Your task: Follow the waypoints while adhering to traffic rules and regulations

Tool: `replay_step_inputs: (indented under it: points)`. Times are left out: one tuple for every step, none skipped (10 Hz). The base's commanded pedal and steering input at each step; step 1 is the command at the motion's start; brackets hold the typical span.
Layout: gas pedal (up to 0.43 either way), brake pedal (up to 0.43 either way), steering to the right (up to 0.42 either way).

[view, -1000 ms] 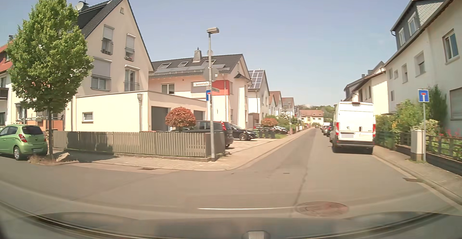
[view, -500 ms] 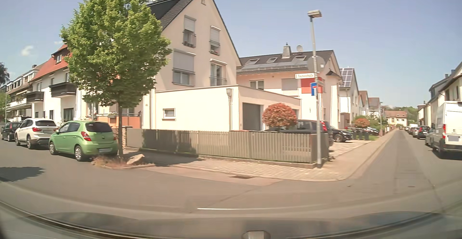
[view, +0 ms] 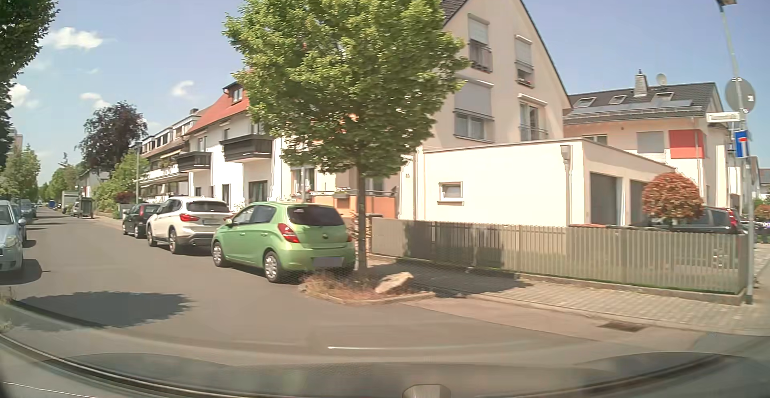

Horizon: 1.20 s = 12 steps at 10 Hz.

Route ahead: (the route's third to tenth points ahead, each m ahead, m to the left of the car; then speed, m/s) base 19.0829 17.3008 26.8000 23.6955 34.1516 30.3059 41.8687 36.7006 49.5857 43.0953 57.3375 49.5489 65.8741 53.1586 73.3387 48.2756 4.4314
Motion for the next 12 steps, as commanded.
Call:
replay_step_inputs:
  points:
    - [0.299,0.0,-0.553]
    - [0.299,0.0,-0.517]
    - [0.299,0.0,-0.477]
    - [0.311,0.0,-0.438]
    - [0.311,0.0,-0.403]
    - [0.319,0.0,-0.364]
    - [0.331,0.0,-0.329]
    - [0.358,0.0,-0.295]
    - [0.358,0.0,-0.273]
    - [0.358,0.0,-0.251]
    - [0.37,0.0,-0.224]
    - [0.37,0.0,-0.206]
